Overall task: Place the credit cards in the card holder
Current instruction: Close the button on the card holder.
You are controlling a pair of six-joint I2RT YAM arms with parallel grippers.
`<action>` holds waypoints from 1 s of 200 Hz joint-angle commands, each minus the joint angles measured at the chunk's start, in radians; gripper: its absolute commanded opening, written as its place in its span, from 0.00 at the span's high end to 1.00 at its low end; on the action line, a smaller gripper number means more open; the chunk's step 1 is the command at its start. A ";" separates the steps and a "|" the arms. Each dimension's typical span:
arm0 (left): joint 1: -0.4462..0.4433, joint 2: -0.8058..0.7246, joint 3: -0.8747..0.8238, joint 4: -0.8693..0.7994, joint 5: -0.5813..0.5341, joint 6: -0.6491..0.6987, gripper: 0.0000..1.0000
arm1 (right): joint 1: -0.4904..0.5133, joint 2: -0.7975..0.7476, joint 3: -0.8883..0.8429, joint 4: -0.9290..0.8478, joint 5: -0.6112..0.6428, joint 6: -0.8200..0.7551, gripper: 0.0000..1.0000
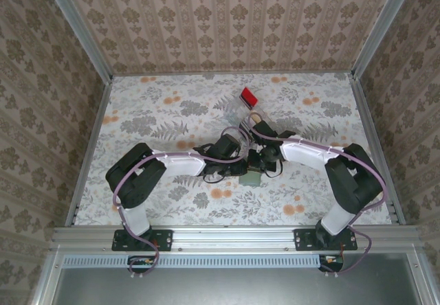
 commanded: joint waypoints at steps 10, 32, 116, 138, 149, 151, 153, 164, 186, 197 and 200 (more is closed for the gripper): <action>-0.015 0.017 -0.017 -0.022 0.011 0.007 0.71 | 0.008 0.071 -0.013 -0.031 0.053 0.002 1.00; -0.012 0.017 -0.017 -0.024 0.010 0.006 0.71 | 0.009 0.096 -0.027 -0.077 0.097 -0.008 1.00; -0.013 0.012 -0.021 -0.023 0.007 0.009 0.72 | 0.004 -0.025 -0.075 0.038 0.021 0.017 0.86; -0.013 0.012 -0.021 -0.023 0.003 0.008 0.72 | -0.006 -0.109 -0.052 0.039 -0.007 0.011 0.71; -0.013 0.012 -0.021 -0.023 0.001 0.008 0.72 | -0.012 -0.138 -0.047 0.039 -0.015 0.006 0.69; -0.012 0.012 -0.020 -0.025 0.001 0.008 0.72 | -0.014 -0.145 -0.046 0.039 -0.017 0.006 0.69; -0.013 0.012 -0.020 -0.026 0.001 0.007 0.72 | -0.015 -0.149 -0.048 0.040 -0.019 0.005 0.69; -0.012 0.012 -0.019 -0.027 0.001 0.008 0.72 | -0.021 -0.172 -0.048 0.040 -0.021 0.003 0.69; -0.013 0.011 -0.021 -0.026 0.001 0.009 0.72 | -0.037 -0.186 -0.069 0.036 0.005 0.013 0.78; -0.014 0.010 -0.022 -0.026 0.001 0.009 0.72 | -0.042 -0.172 -0.076 0.037 0.007 0.014 0.87; -0.015 0.009 -0.022 -0.024 0.001 0.008 0.72 | -0.043 -0.166 -0.075 0.037 0.005 0.014 0.89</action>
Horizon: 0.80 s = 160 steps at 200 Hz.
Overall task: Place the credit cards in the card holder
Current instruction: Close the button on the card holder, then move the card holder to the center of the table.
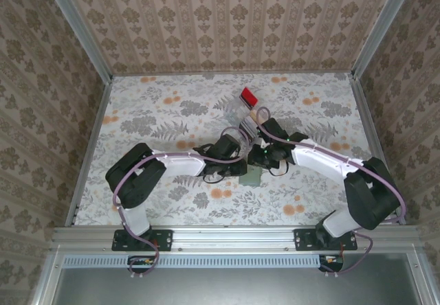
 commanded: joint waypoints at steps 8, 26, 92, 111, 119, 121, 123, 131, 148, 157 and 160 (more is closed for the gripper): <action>-0.013 0.009 -0.020 -0.025 0.004 0.009 0.72 | -0.016 0.030 -0.021 -0.010 0.001 0.003 0.92; -0.015 0.008 -0.019 -0.024 0.005 0.011 0.72 | -0.016 0.071 -0.021 0.015 -0.032 0.004 0.94; -0.014 0.020 -0.013 -0.019 0.013 0.008 0.72 | 0.003 0.274 -0.022 -0.017 0.032 -0.026 0.98; -0.013 0.010 -0.019 -0.023 0.009 0.011 0.72 | 0.009 0.242 -0.063 -0.015 0.050 -0.011 0.98; -0.011 0.005 -0.023 -0.025 0.008 0.012 0.72 | 0.009 0.225 -0.075 -0.019 0.059 -0.006 0.98; -0.012 0.003 -0.024 -0.025 0.008 0.013 0.72 | 0.010 0.222 -0.074 -0.021 0.062 -0.006 0.98; -0.011 0.003 -0.024 -0.025 0.008 0.014 0.72 | 0.010 0.218 -0.076 -0.024 0.066 -0.008 0.98; -0.011 -0.003 -0.028 -0.029 0.010 0.015 0.72 | 0.013 0.207 -0.077 -0.030 0.066 -0.017 0.98; -0.011 -0.015 -0.038 -0.033 0.011 0.015 0.72 | 0.028 0.185 -0.089 -0.026 0.048 -0.033 0.98; -0.012 -0.025 -0.044 -0.033 0.014 0.014 0.72 | 0.043 0.171 -0.104 -0.007 0.038 -0.034 0.97; -0.011 -0.028 -0.049 -0.034 0.014 0.012 0.72 | 0.048 0.166 -0.109 0.002 0.033 -0.033 0.97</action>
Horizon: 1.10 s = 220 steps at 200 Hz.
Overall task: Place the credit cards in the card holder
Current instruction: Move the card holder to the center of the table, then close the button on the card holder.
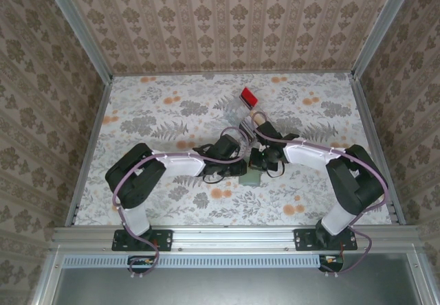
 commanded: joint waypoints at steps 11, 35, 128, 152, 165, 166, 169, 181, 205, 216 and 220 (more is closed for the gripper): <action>-0.010 -0.038 -0.051 -0.041 0.018 0.008 0.72 | 0.062 0.011 -0.094 -0.056 0.006 -0.015 0.97; -0.011 -0.073 -0.077 -0.064 0.017 0.008 0.72 | 0.102 -0.001 -0.102 -0.049 0.012 -0.009 0.97; -0.014 -0.134 -0.119 -0.071 -0.011 -0.003 0.72 | 0.126 -0.147 -0.100 0.020 0.023 0.043 0.92; -0.012 -0.130 -0.119 -0.072 -0.011 -0.003 0.72 | 0.126 -0.131 -0.107 0.044 0.000 0.052 0.92; -0.013 -0.129 -0.124 -0.070 -0.009 -0.005 0.72 | 0.126 -0.118 -0.116 0.063 -0.014 0.060 0.93; -0.013 -0.129 -0.124 -0.071 -0.008 -0.005 0.72 | 0.126 -0.116 -0.117 0.065 -0.014 0.061 0.93; -0.013 -0.130 -0.124 -0.070 -0.008 -0.005 0.72 | 0.126 -0.112 -0.120 0.067 -0.014 0.062 0.93; -0.013 -0.129 -0.123 -0.072 -0.007 -0.002 0.72 | 0.126 -0.095 -0.125 0.070 -0.017 0.068 0.93; -0.014 -0.130 -0.127 -0.071 -0.010 -0.002 0.72 | 0.129 -0.057 -0.137 0.058 -0.003 0.058 0.93; -0.014 -0.128 -0.129 -0.064 -0.011 -0.006 0.72 | 0.128 -0.033 -0.137 0.048 0.006 0.055 0.93; -0.013 -0.128 -0.130 -0.061 -0.011 -0.007 0.72 | 0.128 -0.024 -0.132 0.037 0.009 0.053 0.93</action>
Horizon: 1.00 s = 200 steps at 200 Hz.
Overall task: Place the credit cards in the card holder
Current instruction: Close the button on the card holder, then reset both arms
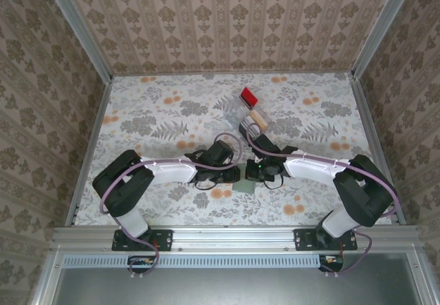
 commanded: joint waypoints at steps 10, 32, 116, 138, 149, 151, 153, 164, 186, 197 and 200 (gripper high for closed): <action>-0.005 -0.013 -0.016 -0.023 -0.008 -0.005 0.72 | 0.009 0.082 -0.001 -0.056 0.005 -0.008 0.93; -0.007 -0.035 -0.018 -0.019 -0.012 0.012 0.71 | 0.013 -0.011 0.015 -0.086 0.039 -0.014 0.88; 0.112 -0.428 -0.056 -0.247 -0.418 0.238 0.23 | -0.213 -0.488 0.014 -0.111 0.925 -0.372 0.19; 0.255 -0.548 -0.091 -0.280 -0.551 0.317 0.04 | -0.308 -0.415 -0.106 0.195 0.946 -0.602 0.14; 0.337 -0.601 -0.114 -0.273 -0.603 0.361 0.00 | -0.360 -0.356 -0.151 0.322 0.919 -0.648 0.13; 0.350 -0.607 -0.119 -0.270 -0.617 0.369 0.00 | -0.364 -0.351 -0.154 0.330 0.915 -0.650 0.13; 0.363 -0.615 -0.125 -0.266 -0.626 0.377 0.00 | -0.380 -0.336 -0.165 0.360 0.899 -0.653 0.13; 0.449 -0.650 -0.155 -0.249 -0.666 0.416 0.00 | -0.425 -0.288 -0.206 0.467 0.832 -0.652 0.13; 0.602 -0.698 -0.181 -0.255 -0.712 0.474 0.00 | -0.480 -0.200 -0.292 0.739 0.694 -0.690 0.13; 0.655 -0.711 -0.230 -0.180 -0.718 0.540 0.00 | -0.487 -0.185 -0.301 0.804 0.649 -0.727 0.13; 0.666 -0.714 -0.241 -0.155 -0.721 0.556 0.00 | -0.490 -0.182 -0.309 0.831 0.629 -0.740 0.13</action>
